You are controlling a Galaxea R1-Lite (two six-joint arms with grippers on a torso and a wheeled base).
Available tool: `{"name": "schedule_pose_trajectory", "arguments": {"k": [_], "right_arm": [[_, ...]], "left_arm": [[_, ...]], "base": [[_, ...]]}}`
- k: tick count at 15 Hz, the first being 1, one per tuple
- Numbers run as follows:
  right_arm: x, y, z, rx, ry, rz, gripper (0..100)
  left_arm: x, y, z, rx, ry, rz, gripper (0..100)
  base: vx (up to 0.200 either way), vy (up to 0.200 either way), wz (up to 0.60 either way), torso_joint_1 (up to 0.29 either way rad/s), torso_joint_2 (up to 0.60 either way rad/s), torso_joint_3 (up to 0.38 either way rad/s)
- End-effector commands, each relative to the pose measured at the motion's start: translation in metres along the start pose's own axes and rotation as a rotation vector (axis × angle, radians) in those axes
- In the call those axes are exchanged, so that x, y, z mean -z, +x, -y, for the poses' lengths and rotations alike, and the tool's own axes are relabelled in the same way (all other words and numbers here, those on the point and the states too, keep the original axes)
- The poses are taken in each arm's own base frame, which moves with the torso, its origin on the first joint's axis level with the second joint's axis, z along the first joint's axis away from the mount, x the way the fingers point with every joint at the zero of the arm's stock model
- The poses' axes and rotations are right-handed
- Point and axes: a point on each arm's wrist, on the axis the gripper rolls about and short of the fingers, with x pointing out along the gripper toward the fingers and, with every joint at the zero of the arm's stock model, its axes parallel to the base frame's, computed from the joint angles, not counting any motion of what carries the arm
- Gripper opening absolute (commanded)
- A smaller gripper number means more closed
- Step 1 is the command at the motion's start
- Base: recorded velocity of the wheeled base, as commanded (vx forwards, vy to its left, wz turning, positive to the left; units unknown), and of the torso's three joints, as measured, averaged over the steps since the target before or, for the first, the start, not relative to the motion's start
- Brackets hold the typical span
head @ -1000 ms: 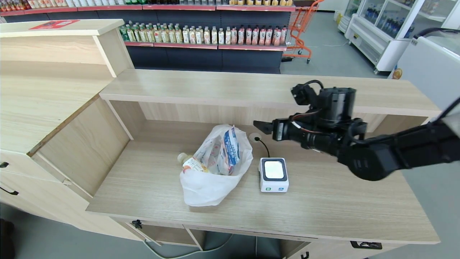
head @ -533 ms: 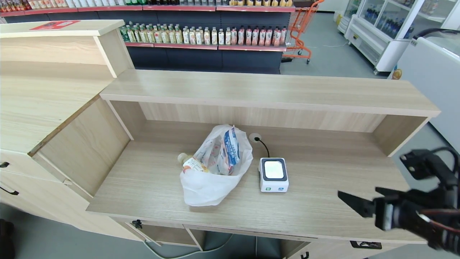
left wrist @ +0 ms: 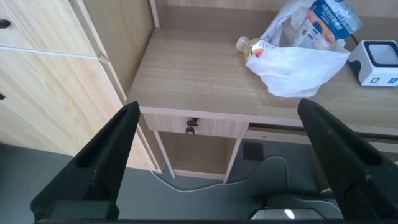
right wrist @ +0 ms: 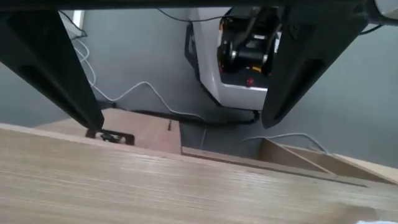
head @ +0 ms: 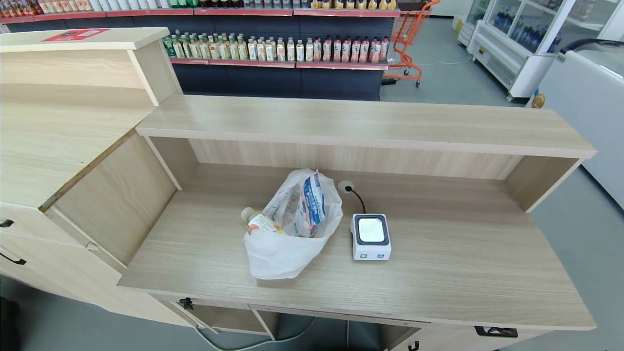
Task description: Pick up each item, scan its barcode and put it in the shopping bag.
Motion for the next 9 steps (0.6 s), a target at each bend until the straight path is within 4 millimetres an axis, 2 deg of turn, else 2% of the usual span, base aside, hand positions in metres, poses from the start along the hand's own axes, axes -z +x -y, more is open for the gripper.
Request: {"name": "schedule_pose_trajectory", "arguments": {"k": [1,9], "right_arm": [[0.022,-0.021,-0.001,0.119,-0.022,0.097,100],[0.037,-0.043,-0.005,0.096,-0.041,0.402,100]], "left_arm": [[0.0,0.0,0.0,0.0,0.001,-0.001,100],[0.0,0.0,0.0,-0.001,-0.001,0.0,100]], "base": [[0.0,0.0,0.0,0.0,0.0,0.0],[0.0,0.0,0.0,0.0,0.0,0.0]]}}
